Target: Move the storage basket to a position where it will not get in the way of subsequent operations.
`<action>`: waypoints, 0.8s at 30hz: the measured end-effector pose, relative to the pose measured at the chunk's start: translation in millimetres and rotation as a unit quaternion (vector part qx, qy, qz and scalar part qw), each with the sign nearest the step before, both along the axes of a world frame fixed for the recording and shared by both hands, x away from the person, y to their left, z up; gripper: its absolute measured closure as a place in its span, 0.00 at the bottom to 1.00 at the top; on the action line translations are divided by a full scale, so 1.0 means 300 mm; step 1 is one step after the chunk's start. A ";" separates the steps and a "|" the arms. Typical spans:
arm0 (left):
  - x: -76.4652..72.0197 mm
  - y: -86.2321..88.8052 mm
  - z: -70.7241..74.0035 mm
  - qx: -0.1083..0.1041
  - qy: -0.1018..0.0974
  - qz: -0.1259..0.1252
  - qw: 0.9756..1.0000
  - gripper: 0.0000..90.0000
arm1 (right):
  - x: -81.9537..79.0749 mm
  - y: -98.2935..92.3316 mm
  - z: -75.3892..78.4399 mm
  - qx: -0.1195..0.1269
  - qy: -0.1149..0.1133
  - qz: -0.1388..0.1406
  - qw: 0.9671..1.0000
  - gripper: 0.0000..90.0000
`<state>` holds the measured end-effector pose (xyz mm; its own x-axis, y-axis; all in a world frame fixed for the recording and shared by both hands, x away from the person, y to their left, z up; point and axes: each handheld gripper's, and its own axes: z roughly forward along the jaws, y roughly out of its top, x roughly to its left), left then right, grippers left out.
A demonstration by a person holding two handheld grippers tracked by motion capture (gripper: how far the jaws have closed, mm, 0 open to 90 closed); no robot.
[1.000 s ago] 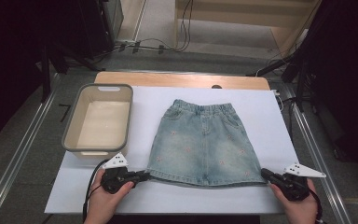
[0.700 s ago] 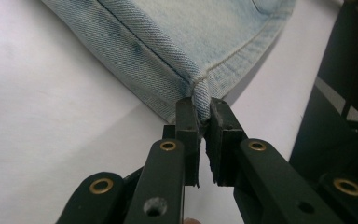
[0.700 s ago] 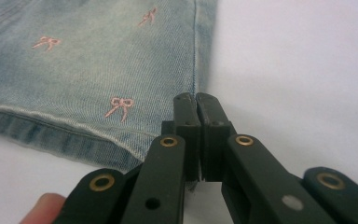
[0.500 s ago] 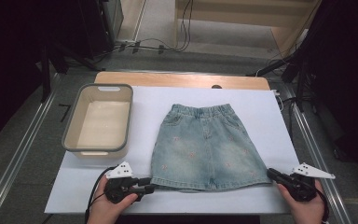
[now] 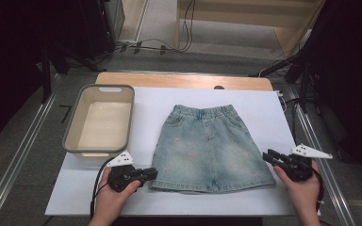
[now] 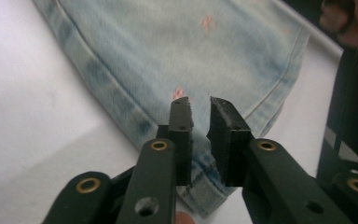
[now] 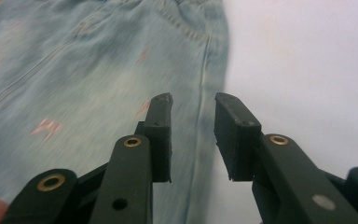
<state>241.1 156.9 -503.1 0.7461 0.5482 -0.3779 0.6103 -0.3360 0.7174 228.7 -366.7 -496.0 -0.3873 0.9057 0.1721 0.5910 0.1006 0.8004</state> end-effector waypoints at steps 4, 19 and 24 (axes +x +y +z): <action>-0.008 -0.002 -0.030 0.025 0.011 -0.005 1.000 0.90 | 0.101 0.005 -0.004 -0.004 0.004 0.004 1.000 0.73; -0.017 -0.022 -0.036 0.048 0.000 -0.006 0.999 0.96 | 0.418 0.076 -0.033 -0.021 0.043 0.012 0.999 0.63; -0.015 -0.021 -0.038 0.046 0.002 -0.006 0.999 0.97 | 0.477 0.107 -0.056 -0.032 0.049 0.014 0.998 0.62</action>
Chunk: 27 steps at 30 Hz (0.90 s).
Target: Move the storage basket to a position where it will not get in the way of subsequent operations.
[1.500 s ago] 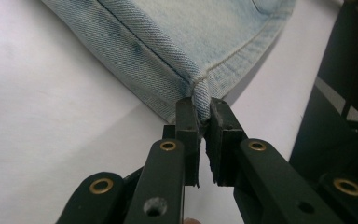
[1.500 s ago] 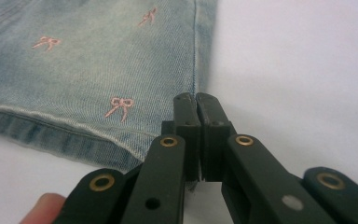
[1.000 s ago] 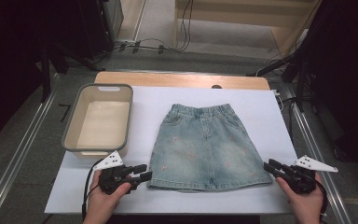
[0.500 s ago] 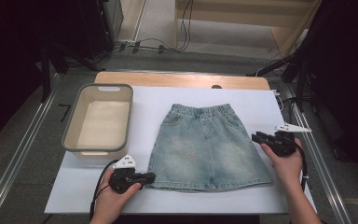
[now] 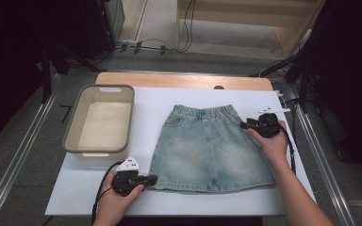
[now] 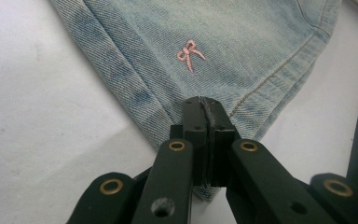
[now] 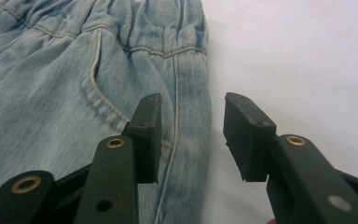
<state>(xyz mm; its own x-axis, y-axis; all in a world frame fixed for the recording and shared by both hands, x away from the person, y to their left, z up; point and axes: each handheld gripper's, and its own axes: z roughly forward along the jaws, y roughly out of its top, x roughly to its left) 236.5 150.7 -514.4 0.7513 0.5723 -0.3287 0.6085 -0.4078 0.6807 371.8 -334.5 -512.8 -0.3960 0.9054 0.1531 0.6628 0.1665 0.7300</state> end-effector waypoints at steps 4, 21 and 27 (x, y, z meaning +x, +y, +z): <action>-0.001 0.000 -0.001 -0.001 -0.001 0.000 1.000 0.98 | 0.031 0.015 -0.029 0.011 0.021 0.002 1.000 0.68; 0.000 0.003 -0.004 -0.005 0.002 -0.001 1.000 0.98 | 0.047 -0.017 -0.026 -0.015 0.008 -0.025 1.000 0.90; 0.003 0.005 -0.005 -0.007 0.005 -0.002 1.000 0.98 | -0.012 -0.047 0.018 0.023 -0.012 -0.026 0.999 0.75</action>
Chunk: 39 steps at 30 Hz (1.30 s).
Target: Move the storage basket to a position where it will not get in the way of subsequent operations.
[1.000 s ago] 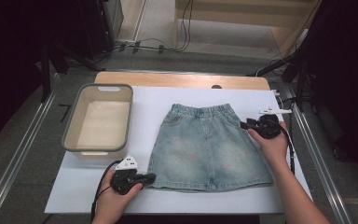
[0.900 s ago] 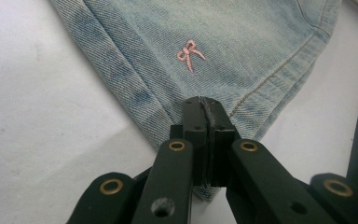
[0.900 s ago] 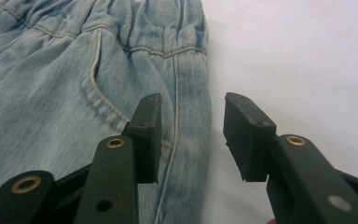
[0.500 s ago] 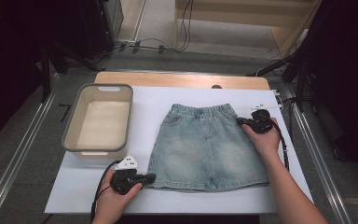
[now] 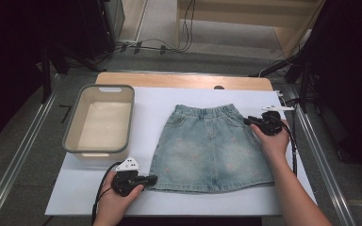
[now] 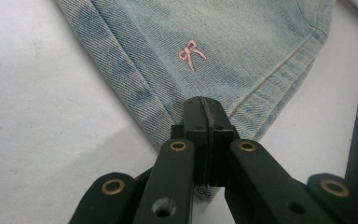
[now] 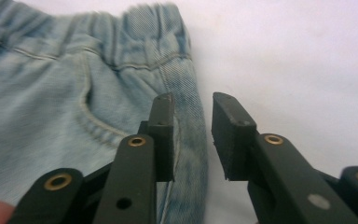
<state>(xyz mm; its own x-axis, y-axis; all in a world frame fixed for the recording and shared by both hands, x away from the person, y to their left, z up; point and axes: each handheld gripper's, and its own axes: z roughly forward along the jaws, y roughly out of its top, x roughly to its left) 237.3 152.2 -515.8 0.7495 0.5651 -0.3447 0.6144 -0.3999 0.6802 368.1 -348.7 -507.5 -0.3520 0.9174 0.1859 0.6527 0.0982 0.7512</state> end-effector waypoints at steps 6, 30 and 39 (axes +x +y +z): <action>0.002 0.000 -0.001 -0.002 0.003 0.002 1.000 0.98 | -0.154 -0.054 0.022 0.001 0.004 -0.011 1.000 0.78; -0.003 0.000 -0.001 0.000 -0.003 0.001 1.000 0.98 | -0.469 -0.068 -0.056 -0.009 0.042 0.001 0.999 0.76; -0.004 -0.001 -0.001 0.001 -0.003 0.002 1.000 0.98 | -0.482 -0.041 -0.057 -0.035 0.035 -0.011 0.999 0.94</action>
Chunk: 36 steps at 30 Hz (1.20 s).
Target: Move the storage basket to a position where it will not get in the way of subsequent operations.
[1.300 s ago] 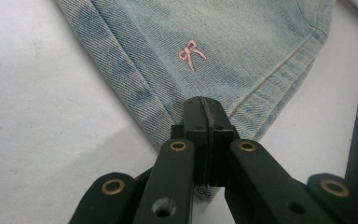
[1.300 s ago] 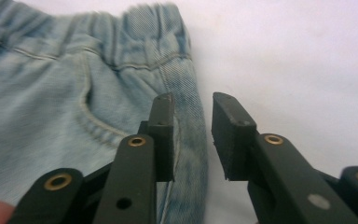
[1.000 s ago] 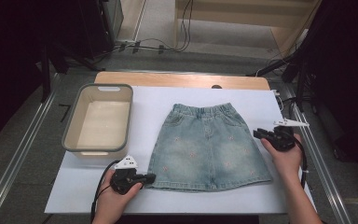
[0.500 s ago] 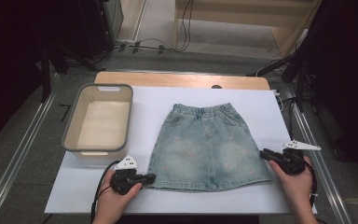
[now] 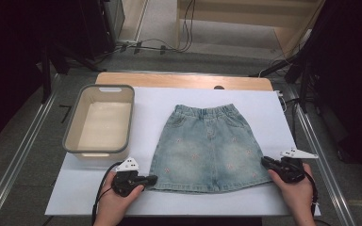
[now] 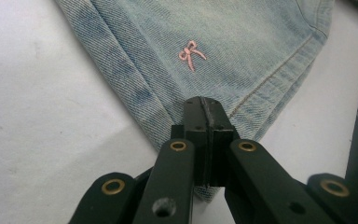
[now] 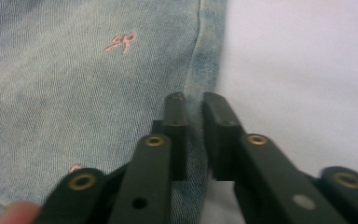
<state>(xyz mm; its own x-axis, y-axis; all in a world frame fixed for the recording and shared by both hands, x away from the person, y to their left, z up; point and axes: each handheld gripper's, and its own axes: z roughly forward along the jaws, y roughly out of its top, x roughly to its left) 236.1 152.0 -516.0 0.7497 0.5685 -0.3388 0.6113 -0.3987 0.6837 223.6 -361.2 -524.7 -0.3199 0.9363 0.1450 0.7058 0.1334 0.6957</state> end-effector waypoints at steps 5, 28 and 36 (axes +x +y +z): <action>0.000 0.000 0.000 -0.001 0.000 0.000 1.000 0.98 | -0.009 -0.024 0.014 0.015 -0.003 0.002 1.000 0.95; 0.004 0.004 -0.002 -0.005 0.007 0.000 1.000 0.98 | -0.198 -0.054 0.002 0.026 -0.017 0.019 0.999 0.81; 0.006 0.005 -0.002 -0.008 0.011 0.000 1.000 0.98 | -0.233 -0.042 -0.003 0.013 -0.013 0.025 1.000 0.87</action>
